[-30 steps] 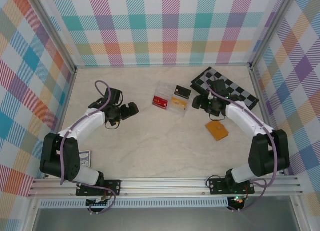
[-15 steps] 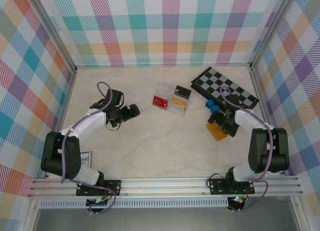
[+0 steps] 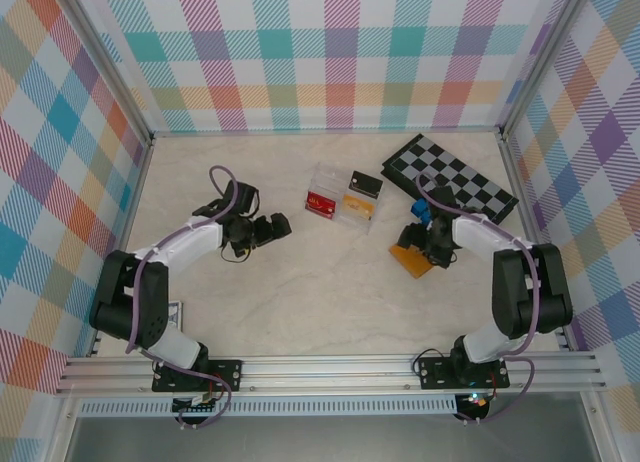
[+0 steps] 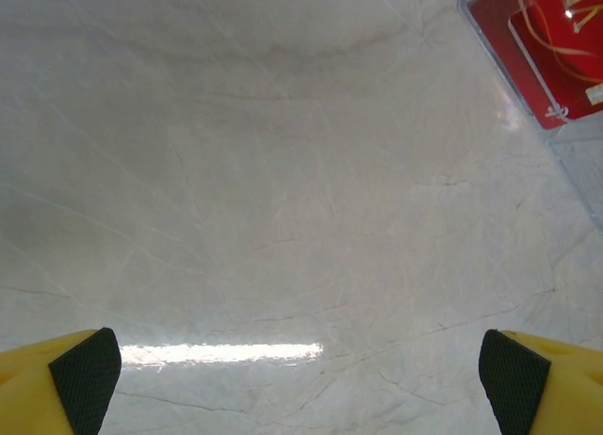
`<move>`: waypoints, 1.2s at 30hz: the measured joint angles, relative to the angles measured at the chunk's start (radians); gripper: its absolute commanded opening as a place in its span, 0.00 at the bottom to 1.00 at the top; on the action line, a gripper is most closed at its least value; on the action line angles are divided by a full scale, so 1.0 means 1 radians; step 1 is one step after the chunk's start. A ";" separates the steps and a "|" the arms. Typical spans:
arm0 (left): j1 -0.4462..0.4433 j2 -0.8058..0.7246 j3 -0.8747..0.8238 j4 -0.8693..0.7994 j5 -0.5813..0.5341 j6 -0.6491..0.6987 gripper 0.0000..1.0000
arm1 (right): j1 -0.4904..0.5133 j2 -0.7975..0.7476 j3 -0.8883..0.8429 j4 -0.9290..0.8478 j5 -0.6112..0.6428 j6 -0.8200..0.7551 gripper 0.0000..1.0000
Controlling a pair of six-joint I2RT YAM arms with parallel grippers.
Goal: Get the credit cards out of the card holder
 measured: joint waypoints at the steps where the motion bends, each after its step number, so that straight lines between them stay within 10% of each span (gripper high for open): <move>1: -0.008 0.005 0.000 0.003 0.002 -0.006 1.00 | 0.030 0.001 0.000 0.005 -0.003 0.011 0.85; 11: -0.100 0.019 -0.036 0.145 0.051 -0.179 0.87 | 0.229 0.008 0.000 0.095 -0.196 0.156 0.86; 36: -0.382 0.143 -0.122 0.418 0.178 -0.482 0.59 | 0.183 0.121 0.098 0.000 -0.268 -0.030 0.59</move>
